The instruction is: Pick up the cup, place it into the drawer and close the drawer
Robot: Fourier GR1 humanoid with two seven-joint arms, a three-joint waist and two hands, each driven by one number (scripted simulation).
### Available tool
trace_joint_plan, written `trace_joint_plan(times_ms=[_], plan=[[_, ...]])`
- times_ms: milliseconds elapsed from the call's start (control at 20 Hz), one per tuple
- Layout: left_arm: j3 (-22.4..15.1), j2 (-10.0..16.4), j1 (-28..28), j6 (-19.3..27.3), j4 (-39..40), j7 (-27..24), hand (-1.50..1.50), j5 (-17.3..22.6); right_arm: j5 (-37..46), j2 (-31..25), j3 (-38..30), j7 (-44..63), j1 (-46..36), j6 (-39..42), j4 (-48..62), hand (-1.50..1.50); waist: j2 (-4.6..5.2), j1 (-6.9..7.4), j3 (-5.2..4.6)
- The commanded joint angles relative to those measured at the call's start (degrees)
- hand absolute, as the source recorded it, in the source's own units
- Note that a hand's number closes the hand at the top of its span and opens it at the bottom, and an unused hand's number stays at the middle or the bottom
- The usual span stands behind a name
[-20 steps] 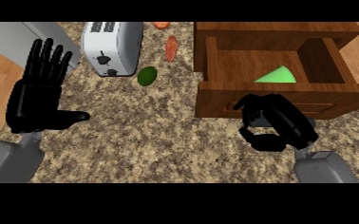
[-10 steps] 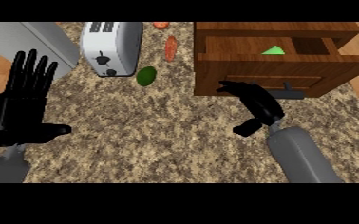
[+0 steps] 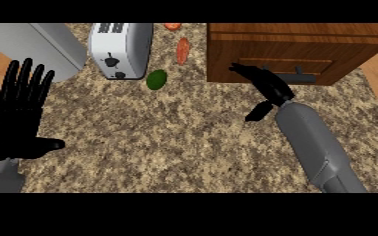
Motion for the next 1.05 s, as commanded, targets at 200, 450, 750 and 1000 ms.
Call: trace_joint_plan(times_ms=[200, 450, 750, 1000], plan=[[1.2, 0.0, -1.3, -2.0, -0.2, 1.3, -1.5, 0.5, -1.1, -7.4, -5.7, -6.9, -10.1, 2.6, 17.6, -1.5, 1.35, 1.84, 0.21], [0.0, -1.6, -3.1, -1.1, 0.4, 1.9, -1.5, -0.8, -1.3, -6.8, -7.1, -5.4, -16.0, 2.4, 21.9, -1.5, 1.72, 2.67, 0.25], [-1.2, -2.5, -2.6, -1.8, 2.4, -0.6, -1.5, -4.0, -1.5, -9.8, -7.8, -8.6, -15.7, 2.2, 23.8, -1.5, 2.37, 2.98, 0.27], [-1.0, -3.4, -3.4, -1.8, 3.5, -1.8, -1.5, -4.9, -1.8, -10.5, -8.3, -8.3, -18.3, 4.3, 25.3, -1.5, 2.26, 3.19, 0.25]])
